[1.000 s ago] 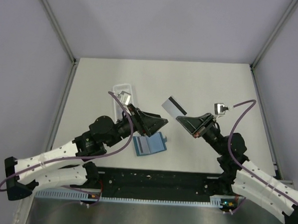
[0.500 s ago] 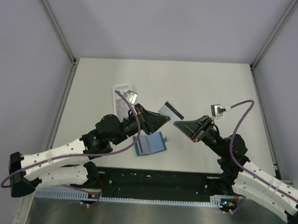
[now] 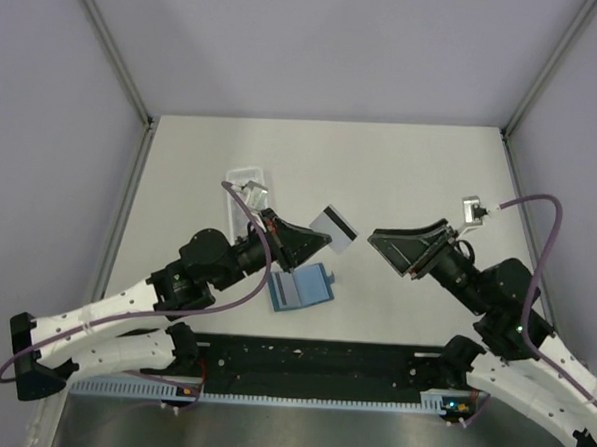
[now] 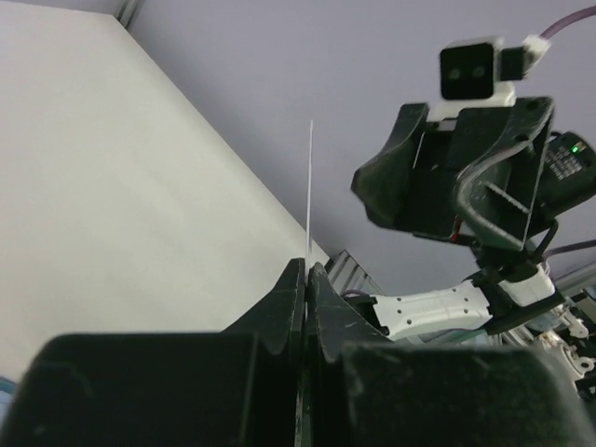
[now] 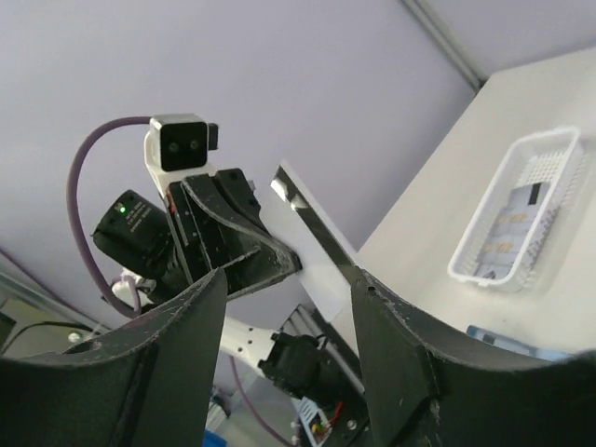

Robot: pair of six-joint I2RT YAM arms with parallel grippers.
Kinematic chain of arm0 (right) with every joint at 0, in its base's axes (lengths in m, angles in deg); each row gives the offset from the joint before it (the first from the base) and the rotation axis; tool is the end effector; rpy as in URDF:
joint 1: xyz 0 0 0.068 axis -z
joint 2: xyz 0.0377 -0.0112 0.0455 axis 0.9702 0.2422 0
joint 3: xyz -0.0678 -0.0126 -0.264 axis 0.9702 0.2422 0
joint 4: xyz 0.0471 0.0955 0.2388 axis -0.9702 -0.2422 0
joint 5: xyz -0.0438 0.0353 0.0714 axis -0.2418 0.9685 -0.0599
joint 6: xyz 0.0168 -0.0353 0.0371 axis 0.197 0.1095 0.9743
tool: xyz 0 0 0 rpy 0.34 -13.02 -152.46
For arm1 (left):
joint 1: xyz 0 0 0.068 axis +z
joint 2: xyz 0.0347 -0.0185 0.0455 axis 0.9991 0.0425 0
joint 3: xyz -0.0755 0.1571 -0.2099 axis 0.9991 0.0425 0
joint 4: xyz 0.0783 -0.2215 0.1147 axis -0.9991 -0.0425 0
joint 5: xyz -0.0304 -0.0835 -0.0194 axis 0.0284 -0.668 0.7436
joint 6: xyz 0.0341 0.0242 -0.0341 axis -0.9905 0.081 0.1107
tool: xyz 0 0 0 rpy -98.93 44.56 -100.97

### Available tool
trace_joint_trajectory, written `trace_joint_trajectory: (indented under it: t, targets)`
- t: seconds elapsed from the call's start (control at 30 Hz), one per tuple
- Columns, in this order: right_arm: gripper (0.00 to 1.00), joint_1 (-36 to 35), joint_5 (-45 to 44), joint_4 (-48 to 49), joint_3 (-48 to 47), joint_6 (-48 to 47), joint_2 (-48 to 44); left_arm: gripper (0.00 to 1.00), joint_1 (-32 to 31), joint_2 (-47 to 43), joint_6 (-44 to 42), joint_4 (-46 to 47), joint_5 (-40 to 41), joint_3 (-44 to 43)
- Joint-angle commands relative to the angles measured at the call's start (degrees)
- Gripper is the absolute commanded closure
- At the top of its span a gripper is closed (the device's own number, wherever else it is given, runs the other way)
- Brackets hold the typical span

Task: Put the credit cards into the card holder
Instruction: Turn over the card slot in the card holder.

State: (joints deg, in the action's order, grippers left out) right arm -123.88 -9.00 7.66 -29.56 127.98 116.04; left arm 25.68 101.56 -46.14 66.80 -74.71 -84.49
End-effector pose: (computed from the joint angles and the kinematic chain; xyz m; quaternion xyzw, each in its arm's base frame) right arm 0.0815 0.0934 0.3566 -0.0032 0.6116 0.6174 0.4948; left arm 0.0990 -0.1776 0.3709 0.0846 0.6524 -0.5657 0.4972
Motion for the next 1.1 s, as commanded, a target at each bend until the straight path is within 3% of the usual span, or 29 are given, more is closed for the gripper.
trace_joint_trajectory:
  t: [0.0, 0.13, 0.3, 0.57, 0.9, 1.0, 1.07]
  targets:
    - [0.43, -0.7, -2.0, -18.0, -10.0, -14.8, 2.1, 1.00, 1.8, -0.8, -3.9, -6.7, -11.3, -5.1]
    - [0.43, -0.7, 5.0, -23.9, -16.4, -21.6, 7.0, 1.00, 2.2, 1.6, -7.3, -10.6, -26.9, -9.4]
    - [0.43, -0.8, 16.7, -22.2, -17.9, -23.6, 9.8, 1.00, 2.1, 2.8, -8.2, -9.7, -33.0, -10.1]
    - [0.56, -0.7, 24.1, -19.8, -15.9, -22.7, 9.9, 1.00, 2.3, 4.0, -11.1, -13.0, -34.3, -12.7]
    - [0.74, -0.7, 26.8, -20.6, -15.7, -23.1, 10.1, 1.00, 2.2, 5.0, -11.8, -13.0, -34.7, -13.2]
    - [0.96, -0.7, 27.7, -20.7, -15.7, -23.0, 10.6, 1.00, 2.3, 5.1, -11.8, -13.1, -34.6, -13.1]
    - [1.00, -0.7, 28.0, -20.6, -15.5, -23.1, 10.6, 1.00, 2.2, 5.0, -12.0, -13.6, -33.7, -13.0]
